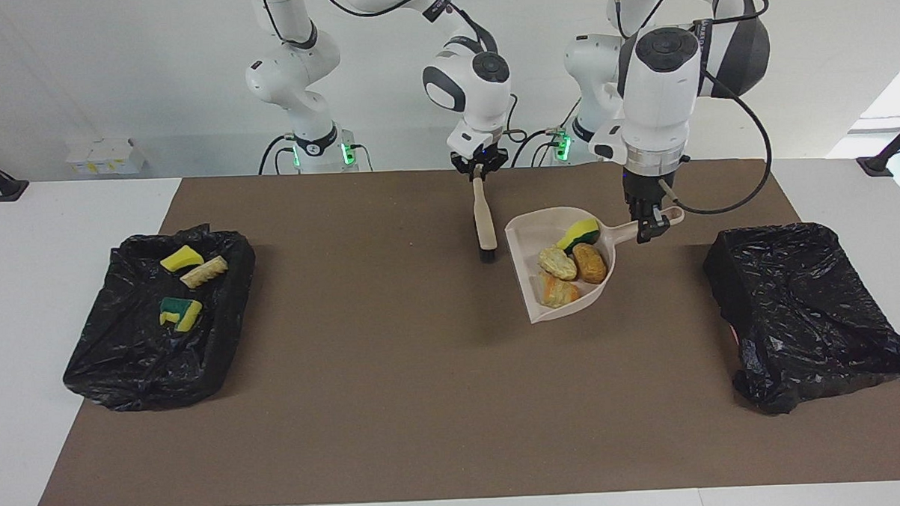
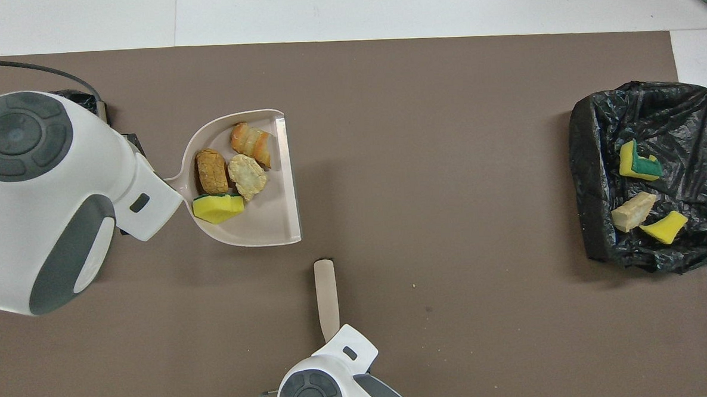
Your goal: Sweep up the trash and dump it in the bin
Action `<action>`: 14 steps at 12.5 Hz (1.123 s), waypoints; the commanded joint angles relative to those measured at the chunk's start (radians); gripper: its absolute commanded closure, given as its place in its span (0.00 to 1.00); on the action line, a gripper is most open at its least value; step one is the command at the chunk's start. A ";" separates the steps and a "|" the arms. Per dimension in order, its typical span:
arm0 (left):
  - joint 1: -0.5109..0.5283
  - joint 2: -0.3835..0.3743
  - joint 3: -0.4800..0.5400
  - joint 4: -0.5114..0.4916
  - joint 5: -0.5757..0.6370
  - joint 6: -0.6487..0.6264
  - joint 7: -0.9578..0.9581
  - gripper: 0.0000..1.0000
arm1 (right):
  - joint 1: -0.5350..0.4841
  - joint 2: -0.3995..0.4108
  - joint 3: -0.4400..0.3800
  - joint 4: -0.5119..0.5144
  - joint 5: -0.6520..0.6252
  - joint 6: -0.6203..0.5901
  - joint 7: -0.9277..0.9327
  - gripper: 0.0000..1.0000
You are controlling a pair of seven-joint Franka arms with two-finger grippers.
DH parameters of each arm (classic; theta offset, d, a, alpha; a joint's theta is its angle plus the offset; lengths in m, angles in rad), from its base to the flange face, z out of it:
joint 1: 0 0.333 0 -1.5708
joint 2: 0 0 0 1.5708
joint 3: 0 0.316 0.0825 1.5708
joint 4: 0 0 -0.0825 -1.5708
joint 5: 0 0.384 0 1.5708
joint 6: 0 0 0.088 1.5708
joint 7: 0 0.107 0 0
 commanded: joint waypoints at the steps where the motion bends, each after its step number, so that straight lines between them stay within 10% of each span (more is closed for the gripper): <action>1: 0.075 -0.007 -0.009 0.040 0.013 -0.020 0.027 1.00 | -0.013 -0.015 -0.006 0.058 -0.008 -0.076 0.032 0.00; 9: 0.295 0.000 -0.003 0.068 0.001 0.002 0.209 1.00 | -0.244 -0.055 -0.013 0.398 -0.058 -0.505 -0.236 0.00; 14: 0.488 0.009 -0.003 0.074 -0.028 0.072 0.368 1.00 | -0.436 -0.065 -0.019 0.512 -0.115 -0.553 -0.529 0.00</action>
